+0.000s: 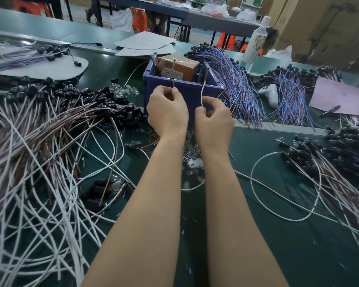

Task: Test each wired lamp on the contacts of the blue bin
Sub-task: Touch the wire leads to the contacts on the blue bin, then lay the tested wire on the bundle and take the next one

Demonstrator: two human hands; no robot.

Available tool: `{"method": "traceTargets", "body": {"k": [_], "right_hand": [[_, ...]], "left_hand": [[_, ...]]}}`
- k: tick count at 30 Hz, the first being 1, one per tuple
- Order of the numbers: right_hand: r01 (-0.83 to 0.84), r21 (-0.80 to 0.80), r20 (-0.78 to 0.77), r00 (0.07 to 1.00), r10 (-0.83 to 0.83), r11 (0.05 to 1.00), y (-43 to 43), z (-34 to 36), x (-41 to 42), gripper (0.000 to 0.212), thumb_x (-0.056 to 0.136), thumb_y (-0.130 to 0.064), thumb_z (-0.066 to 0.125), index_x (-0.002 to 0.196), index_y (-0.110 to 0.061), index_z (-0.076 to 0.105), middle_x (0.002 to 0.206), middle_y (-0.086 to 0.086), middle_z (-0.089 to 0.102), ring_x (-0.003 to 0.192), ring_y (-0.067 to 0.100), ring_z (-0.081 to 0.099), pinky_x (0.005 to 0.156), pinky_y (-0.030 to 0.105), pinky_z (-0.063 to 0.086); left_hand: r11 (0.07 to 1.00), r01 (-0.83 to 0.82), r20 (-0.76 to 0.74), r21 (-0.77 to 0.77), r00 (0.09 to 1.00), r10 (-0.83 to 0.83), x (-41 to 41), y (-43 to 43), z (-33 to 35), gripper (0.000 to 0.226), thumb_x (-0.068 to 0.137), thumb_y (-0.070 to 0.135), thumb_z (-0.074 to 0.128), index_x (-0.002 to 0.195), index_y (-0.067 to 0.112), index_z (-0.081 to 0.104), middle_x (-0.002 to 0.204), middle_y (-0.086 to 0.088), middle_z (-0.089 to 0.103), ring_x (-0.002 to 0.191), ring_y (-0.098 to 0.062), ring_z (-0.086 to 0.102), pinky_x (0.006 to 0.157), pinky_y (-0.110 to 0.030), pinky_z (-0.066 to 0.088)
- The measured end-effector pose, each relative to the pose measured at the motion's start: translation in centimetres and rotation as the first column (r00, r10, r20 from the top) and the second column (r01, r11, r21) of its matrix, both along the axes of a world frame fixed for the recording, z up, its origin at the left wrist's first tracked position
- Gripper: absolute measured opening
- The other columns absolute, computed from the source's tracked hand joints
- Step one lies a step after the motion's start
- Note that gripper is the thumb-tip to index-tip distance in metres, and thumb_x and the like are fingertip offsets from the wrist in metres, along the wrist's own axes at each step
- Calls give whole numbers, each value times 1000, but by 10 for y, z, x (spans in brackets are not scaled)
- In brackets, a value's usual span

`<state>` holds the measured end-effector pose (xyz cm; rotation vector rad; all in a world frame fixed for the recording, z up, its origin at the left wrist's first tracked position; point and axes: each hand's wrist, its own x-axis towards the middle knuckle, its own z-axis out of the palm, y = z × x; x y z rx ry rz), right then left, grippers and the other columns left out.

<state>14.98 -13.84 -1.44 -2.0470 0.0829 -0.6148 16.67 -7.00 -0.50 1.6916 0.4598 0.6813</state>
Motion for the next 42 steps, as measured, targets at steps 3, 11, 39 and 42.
{"method": "traceTargets", "body": {"k": [3, 11, 39, 42], "right_hand": [[-2, -3, 0, 1000, 2, 1000, 1, 0, 0, 31, 89, -14, 51, 117, -16, 64, 86, -4, 59, 90, 19, 60, 72, 19, 37], [-11, 6, -6, 1000, 11, 1000, 1, 1, -1, 30, 89, -15, 52, 115, -18, 65, 88, -3, 63, 88, 18, 60, 76, 23, 42], [-449, -608, -402, 885, 234, 654, 49, -28, -44, 19, 92, -25, 54, 97, -10, 63, 102, 12, 67, 98, 34, 57, 75, 37, 45], [-340, -431, -269, 933, 241, 836, 36, -26, -39, 18, 94, -25, 55, 97, -9, 62, 98, 9, 67, 94, 28, 59, 80, 36, 46]], "left_hand": [[1000, 1, -1, -1, 1000, -1, 1, 1, 0, 17, 95, 24, 52, 92, 11, 63, 83, 5, 59, 90, -19, 61, 89, -38, 48], [1000, 6, 2, 28, 1000, -6, 2, -1, -2, 17, 95, 23, 52, 92, 11, 64, 81, 6, 57, 88, -18, 61, 88, -35, 47], [742, -44, 99, -669, 984, 148, -37, 58, -2, 9, 93, 7, 43, 92, 14, 48, 83, 0, 51, 63, -8, 45, 58, -17, 36], [836, -70, 111, -544, 982, 154, -38, 57, -7, 8, 92, 7, 46, 95, 14, 45, 79, 5, 48, 64, -8, 47, 56, -11, 40]]}}
